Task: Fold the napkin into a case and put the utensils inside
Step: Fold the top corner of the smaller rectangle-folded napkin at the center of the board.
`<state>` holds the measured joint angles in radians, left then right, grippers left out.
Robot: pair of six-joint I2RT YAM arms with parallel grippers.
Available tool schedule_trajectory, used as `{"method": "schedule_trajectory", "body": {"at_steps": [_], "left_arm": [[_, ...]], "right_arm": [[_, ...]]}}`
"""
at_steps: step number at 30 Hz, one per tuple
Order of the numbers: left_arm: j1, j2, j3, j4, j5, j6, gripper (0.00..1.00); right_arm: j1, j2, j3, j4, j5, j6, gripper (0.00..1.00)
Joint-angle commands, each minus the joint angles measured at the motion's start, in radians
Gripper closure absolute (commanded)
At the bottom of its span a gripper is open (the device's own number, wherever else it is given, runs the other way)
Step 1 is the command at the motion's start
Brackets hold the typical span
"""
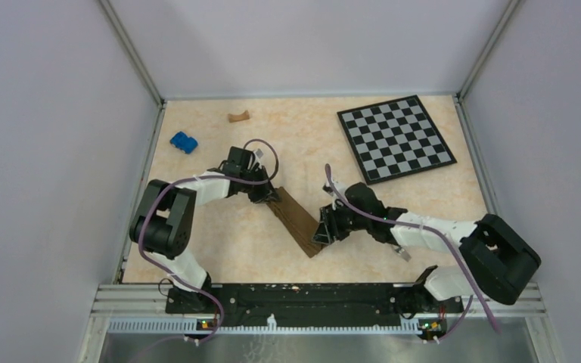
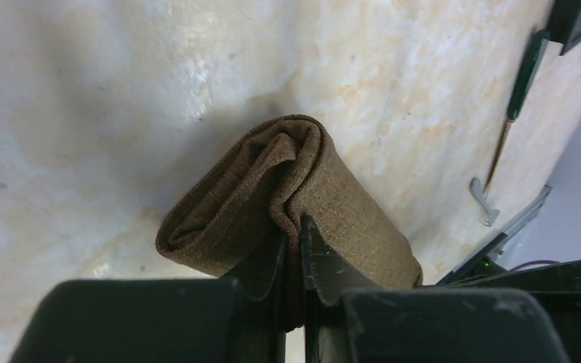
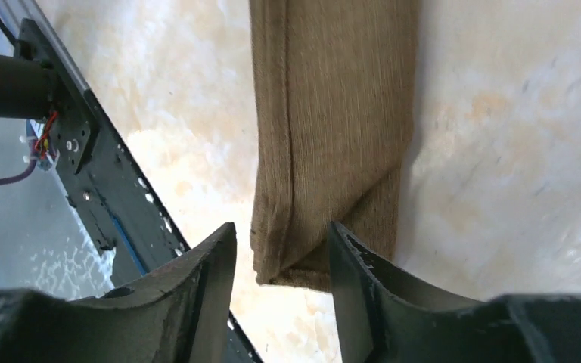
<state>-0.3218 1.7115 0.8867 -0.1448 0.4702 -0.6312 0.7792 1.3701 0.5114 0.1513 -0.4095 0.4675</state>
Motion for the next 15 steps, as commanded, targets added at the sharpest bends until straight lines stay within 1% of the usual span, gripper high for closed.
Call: {"method": "schedule_trajectory", "body": {"at_steps": [1,3,5,9,12,15], "left_arm": [[0.001,-0.083,-0.01,0.048,0.082,-0.034,0.97],[0.001,-0.082,0.005,0.025,0.088,-0.037,0.97],[0.001,-0.078,0.009,0.02,0.094,-0.044,0.98],[0.001,-0.075,0.011,0.011,0.096,-0.056,0.99],[0.002,-0.077,0.01,0.003,0.089,-0.059,1.0],[0.003,-0.072,0.008,0.002,0.097,-0.07,1.0]], "right_arm": [[0.014,-0.041,0.145,-0.069,0.03,-0.144,0.47],[0.016,0.028,0.215,0.007,0.031,-0.17,0.43],[0.028,0.116,0.272,0.084,0.052,-0.176,0.41],[0.102,0.255,0.377,0.167,0.193,-0.208,0.41],[0.156,0.299,0.397,0.224,0.306,-0.252,0.42],[0.204,0.325,0.412,0.236,0.451,-0.304,0.46]]}}
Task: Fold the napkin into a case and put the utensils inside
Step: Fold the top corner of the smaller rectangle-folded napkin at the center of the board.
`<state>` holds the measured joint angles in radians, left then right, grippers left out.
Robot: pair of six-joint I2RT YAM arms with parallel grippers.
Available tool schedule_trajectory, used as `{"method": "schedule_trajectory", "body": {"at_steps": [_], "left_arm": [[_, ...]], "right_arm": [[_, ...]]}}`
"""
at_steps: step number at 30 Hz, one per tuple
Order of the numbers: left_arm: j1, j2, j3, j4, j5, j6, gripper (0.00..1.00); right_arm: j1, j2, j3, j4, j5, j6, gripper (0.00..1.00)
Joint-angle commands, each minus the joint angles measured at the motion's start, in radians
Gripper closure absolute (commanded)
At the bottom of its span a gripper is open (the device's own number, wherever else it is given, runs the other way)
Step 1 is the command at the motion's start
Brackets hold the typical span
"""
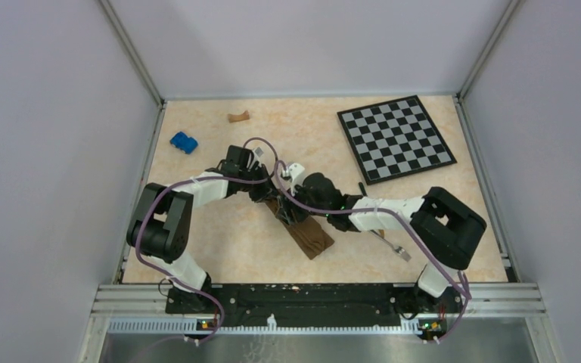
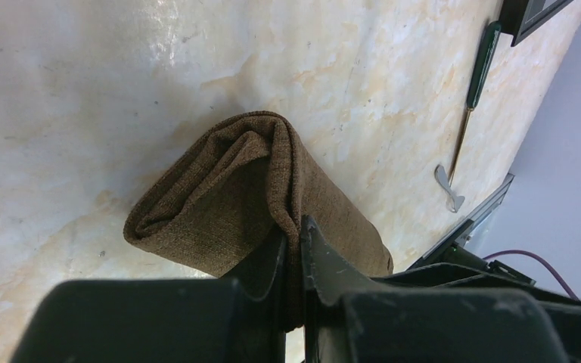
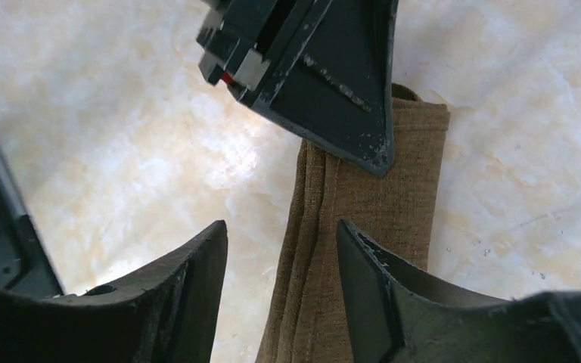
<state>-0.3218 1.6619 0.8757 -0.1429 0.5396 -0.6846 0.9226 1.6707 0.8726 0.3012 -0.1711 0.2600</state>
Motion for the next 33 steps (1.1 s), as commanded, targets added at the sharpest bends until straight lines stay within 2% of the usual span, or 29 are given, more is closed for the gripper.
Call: {"method": "schedule_trajectory", "body": {"at_steps": [1,8,18,20,23,29,33], "left_arm": [[0.003,-0.026,0.018,0.001,0.028,-0.019,1.0],[0.003,-0.019,0.01,0.007,0.033,-0.031,1.0],[0.003,-0.025,0.002,0.008,0.031,-0.04,1.0],[0.003,-0.025,0.001,0.012,0.031,-0.046,1.0],[0.003,-0.025,0.003,0.009,0.03,-0.049,1.0],[0.003,-0.027,0.005,0.0,0.025,-0.048,1.0],[0.003,-0.031,0.006,-0.001,0.028,-0.052,1.0]], "right_arm": [[0.074,0.031,0.052,0.09,0.252,-0.111,0.47],[0.128,0.076,0.077,0.104,0.428,-0.179,0.53],[0.16,0.129,0.129,0.1,0.471,-0.194,0.72],[0.162,0.134,0.132,0.101,0.468,-0.187,0.73],[0.169,0.139,0.129,0.107,0.468,-0.184,0.68],[0.177,0.161,0.126,0.116,0.478,-0.19,0.64],[0.183,0.184,0.152,0.097,0.541,-0.199,0.66]]}}
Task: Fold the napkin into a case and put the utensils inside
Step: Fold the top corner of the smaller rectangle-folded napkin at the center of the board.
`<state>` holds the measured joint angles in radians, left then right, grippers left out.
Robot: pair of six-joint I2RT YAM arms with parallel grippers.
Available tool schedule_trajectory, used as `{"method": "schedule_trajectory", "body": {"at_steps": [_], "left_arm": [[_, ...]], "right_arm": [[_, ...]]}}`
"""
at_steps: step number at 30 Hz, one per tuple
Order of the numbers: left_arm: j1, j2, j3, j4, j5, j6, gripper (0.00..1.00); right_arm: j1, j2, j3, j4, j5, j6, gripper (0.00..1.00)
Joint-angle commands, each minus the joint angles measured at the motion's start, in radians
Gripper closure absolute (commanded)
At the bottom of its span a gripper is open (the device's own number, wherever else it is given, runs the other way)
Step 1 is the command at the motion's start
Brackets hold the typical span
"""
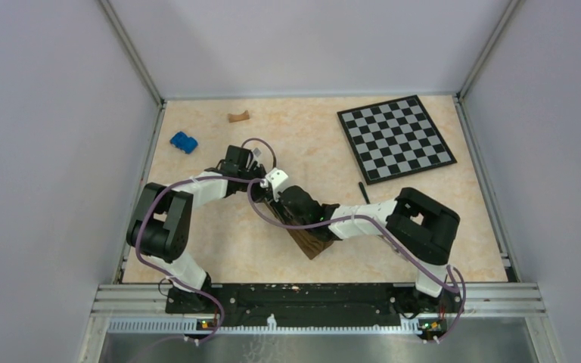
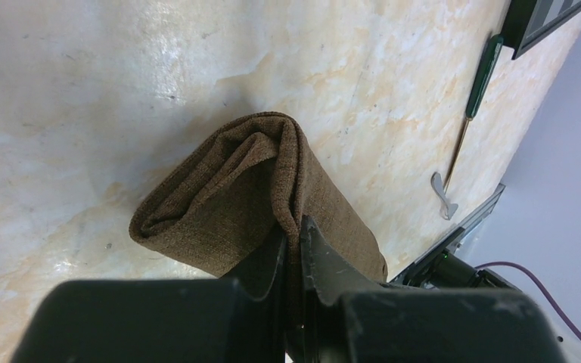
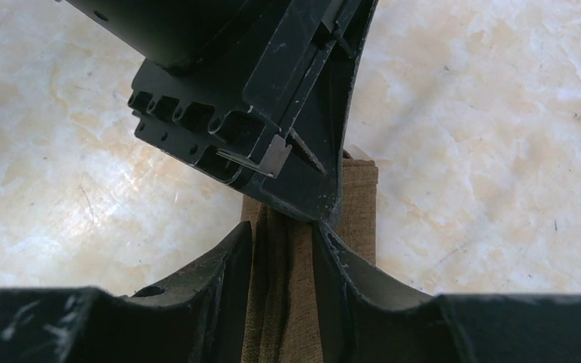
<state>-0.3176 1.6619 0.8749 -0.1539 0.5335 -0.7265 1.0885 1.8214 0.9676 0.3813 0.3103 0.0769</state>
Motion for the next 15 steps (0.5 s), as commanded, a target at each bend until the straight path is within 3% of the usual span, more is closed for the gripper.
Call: {"method": "schedule_trajectory", "body": {"at_steps": [1,4,7,8,12,15], "left_arm": [[-0.001,-0.033,0.006,0.011,0.034,-0.011,1.0],[-0.001,-0.035,0.009,0.006,0.035,-0.008,1.0],[-0.001,-0.043,0.007,0.0,0.023,0.002,0.99],[-0.001,-0.048,0.005,-0.001,0.018,0.007,0.94],[0.0,-0.103,0.0,-0.027,-0.033,0.053,0.57],[0.0,-0.185,-0.018,-0.079,-0.157,0.083,0.35]], "right_arm": [[0.019,0.039,0.062,0.016,0.073,-0.019,0.67],[0.023,0.042,0.061,0.022,0.1,-0.02,0.79],[0.023,0.031,0.056,0.02,0.111,-0.011,1.0],[0.022,0.028,0.056,0.015,0.113,-0.007,1.0],[0.021,0.003,0.041,-0.007,0.111,0.02,1.0],[0.019,-0.02,0.019,-0.002,0.093,0.066,1.0]]}}
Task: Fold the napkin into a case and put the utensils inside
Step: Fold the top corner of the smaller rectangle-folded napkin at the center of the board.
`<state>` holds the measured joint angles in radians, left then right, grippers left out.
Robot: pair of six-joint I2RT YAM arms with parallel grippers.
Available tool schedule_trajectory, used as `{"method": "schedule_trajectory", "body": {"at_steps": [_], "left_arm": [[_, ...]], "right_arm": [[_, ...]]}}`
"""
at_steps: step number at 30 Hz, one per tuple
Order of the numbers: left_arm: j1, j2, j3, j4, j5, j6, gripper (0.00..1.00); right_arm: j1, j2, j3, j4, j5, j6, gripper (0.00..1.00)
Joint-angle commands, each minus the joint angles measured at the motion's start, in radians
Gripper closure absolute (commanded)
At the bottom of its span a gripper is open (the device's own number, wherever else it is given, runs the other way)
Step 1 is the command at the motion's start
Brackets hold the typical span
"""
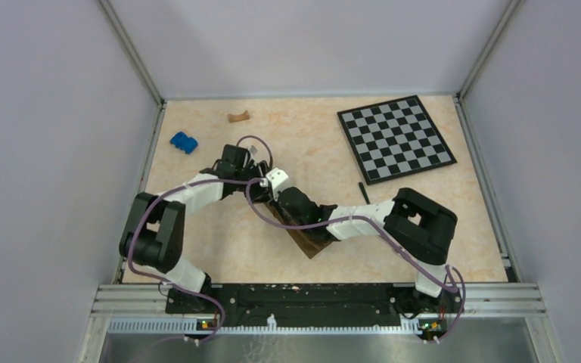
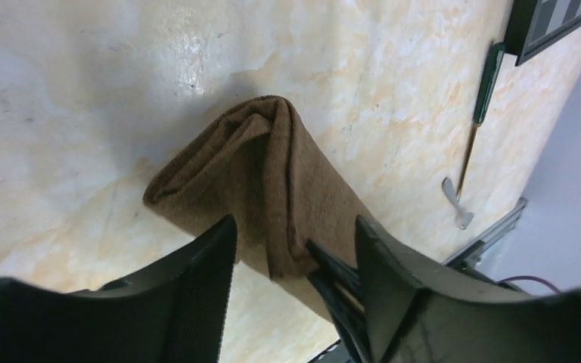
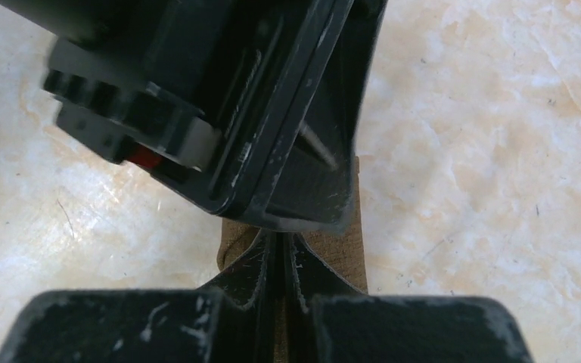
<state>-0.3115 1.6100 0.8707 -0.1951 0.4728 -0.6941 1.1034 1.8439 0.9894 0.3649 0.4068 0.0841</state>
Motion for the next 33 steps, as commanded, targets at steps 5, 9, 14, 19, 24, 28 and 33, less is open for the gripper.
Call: {"method": "schedule_trajectory", "body": {"at_steps": [5,9,14,19,24,28,33], "left_arm": [[-0.007,-0.289,-0.121,-0.046,-0.273,0.04,0.21],[-0.023,-0.359,-0.223,0.022,-0.301,0.016,0.31],[-0.122,-0.377,-0.276,0.117,-0.419,0.02,0.46],[-0.237,-0.359,-0.266,0.182,-0.574,0.05,0.52],[-0.305,-0.288,-0.227,0.188,-0.66,0.086,0.54],[-0.352,-0.247,-0.2,0.215,-0.743,0.133,0.54],[-0.391,-0.213,-0.192,0.232,-0.826,0.182,0.56]], "right_arm": [[-0.005,-0.069,-0.012,-0.003,-0.018,0.135,1.0],[-0.029,-0.098,-0.03,0.003,-0.04,0.201,1.0],[-0.059,-0.118,-0.05,0.009,-0.068,0.257,1.0],[-0.08,-0.127,-0.061,0.014,-0.094,0.286,1.0],[-0.092,-0.132,-0.069,0.025,-0.114,0.303,1.0],[-0.095,-0.132,-0.07,0.031,-0.126,0.31,1.0],[-0.103,-0.133,-0.076,0.035,-0.135,0.318,1.0]]}}
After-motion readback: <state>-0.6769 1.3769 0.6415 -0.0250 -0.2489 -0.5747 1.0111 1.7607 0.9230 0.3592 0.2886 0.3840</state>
